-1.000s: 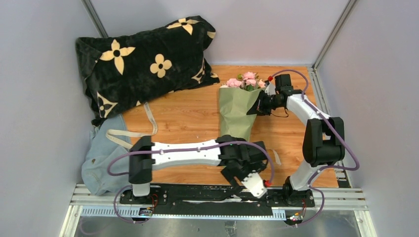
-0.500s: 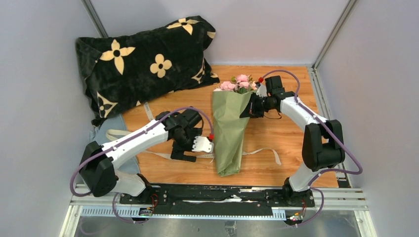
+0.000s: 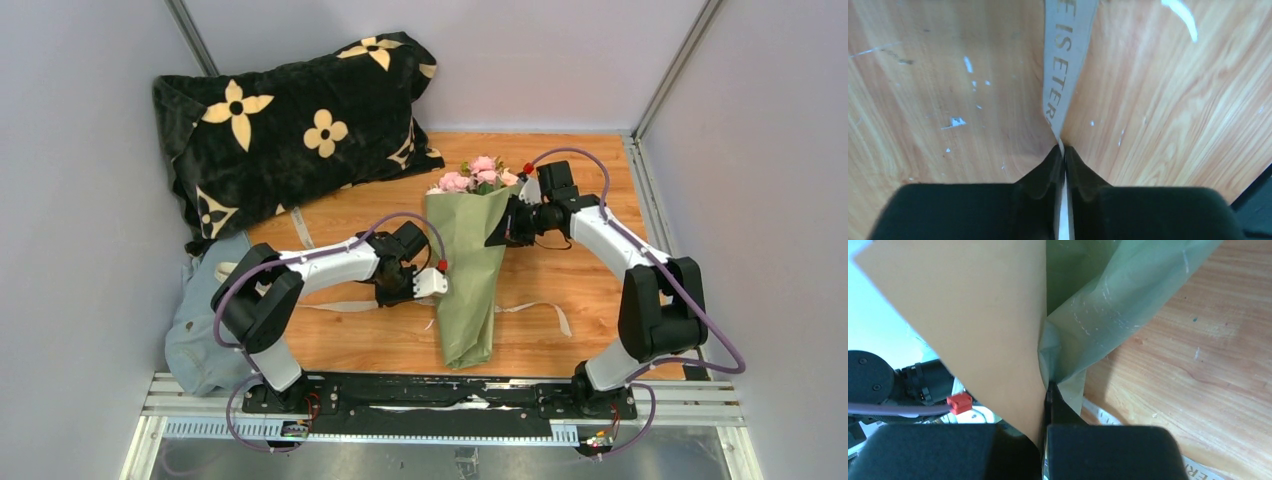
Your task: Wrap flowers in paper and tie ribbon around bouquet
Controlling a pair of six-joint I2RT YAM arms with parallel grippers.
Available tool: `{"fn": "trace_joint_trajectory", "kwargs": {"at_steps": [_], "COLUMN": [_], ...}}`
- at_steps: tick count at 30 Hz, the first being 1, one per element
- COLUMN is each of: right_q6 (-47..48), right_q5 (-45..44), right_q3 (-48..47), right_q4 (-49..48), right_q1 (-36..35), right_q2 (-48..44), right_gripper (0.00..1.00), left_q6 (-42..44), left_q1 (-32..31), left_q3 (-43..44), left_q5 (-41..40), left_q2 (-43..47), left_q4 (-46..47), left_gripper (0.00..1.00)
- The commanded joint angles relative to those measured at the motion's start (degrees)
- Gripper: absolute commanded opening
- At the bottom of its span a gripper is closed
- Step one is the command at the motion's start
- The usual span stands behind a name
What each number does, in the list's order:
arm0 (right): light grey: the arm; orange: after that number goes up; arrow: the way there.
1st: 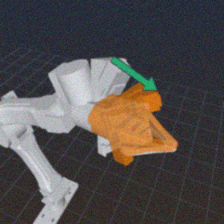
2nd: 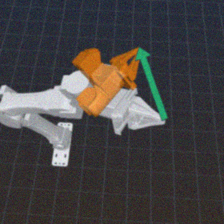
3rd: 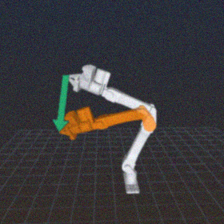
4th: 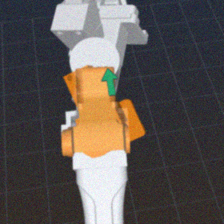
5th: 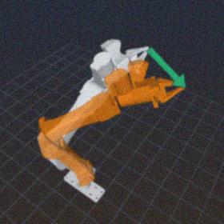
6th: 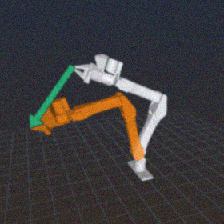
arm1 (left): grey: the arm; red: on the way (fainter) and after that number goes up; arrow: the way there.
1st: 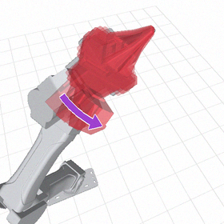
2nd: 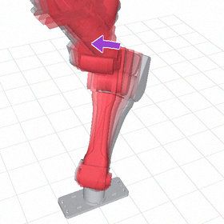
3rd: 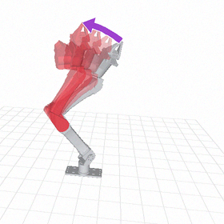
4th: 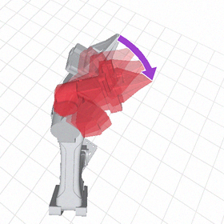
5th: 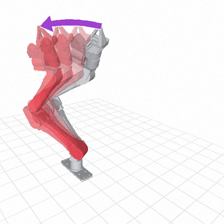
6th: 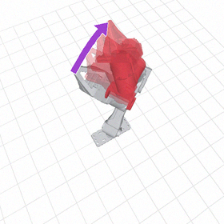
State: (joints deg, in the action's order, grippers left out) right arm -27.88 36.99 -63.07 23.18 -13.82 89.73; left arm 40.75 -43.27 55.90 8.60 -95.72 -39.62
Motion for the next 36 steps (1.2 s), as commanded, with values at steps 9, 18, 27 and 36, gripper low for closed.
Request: {"fn": "trace_joint_trajectory", "kwargs": {"at_steps": [9,18,27,36], "right_q6": [-4.74,-7.72,-3.02,5.21], "right_q5": [0.97,-1.58,-8.87,-11.53], "right_q3": [9.34,14.98,13.66,7.44], "right_q4": [-5.72,-14.21,-10.87,1.96], "right_q1": [-1.54,-6.44,-6.47,-5.51], "right_q2": [-6.05,-3.70,-0.39,-2.85], "right_gripper": [0.00,0.00,0.00,0.28], "left_q6": [-14.10,-10.01,-7.38,-0.71], "left_q1": [-0.24,-0.32,-15.40,-22.87], "left_q3": [9.54,13.16,15.86,15.28], "left_q5": [4.04,-2.46,-6.20,-7.47], "left_q2": [-7.38,3.68,-2.66,-14.74], "left_q4": [14.43,4.72,11.05,16.70], "left_gripper": [0.01,0.65,0.67,0.69]}}
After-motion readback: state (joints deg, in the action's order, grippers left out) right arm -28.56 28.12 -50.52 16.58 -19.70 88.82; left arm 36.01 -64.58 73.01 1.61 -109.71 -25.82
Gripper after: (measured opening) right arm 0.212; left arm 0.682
